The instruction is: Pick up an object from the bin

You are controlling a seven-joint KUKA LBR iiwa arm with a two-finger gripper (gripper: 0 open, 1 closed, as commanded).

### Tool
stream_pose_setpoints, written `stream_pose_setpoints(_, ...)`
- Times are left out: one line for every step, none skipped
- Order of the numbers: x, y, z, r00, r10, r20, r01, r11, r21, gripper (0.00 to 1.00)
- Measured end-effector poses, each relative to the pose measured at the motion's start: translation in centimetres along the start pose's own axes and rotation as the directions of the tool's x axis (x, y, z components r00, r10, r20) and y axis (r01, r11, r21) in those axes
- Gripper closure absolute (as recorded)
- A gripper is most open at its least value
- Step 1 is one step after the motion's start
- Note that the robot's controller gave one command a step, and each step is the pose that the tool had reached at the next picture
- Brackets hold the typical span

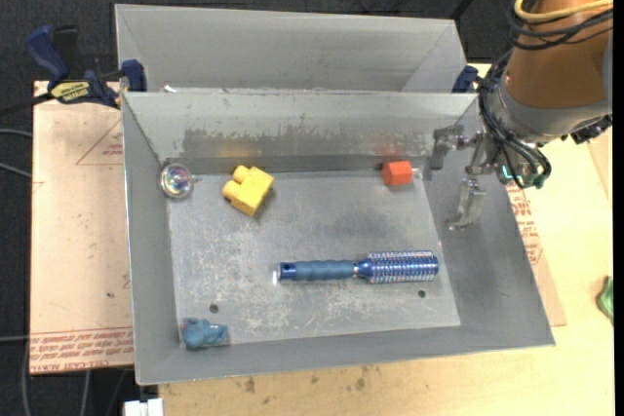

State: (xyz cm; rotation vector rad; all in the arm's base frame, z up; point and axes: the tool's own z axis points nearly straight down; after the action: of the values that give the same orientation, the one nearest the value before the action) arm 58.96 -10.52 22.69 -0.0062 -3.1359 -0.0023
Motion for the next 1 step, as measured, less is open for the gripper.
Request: stream_pose_setpoints(3.10, 1.87, -3.01, 0.994, 0.112, 0.008, -0.112, 0.994, -0.001, 0.00)
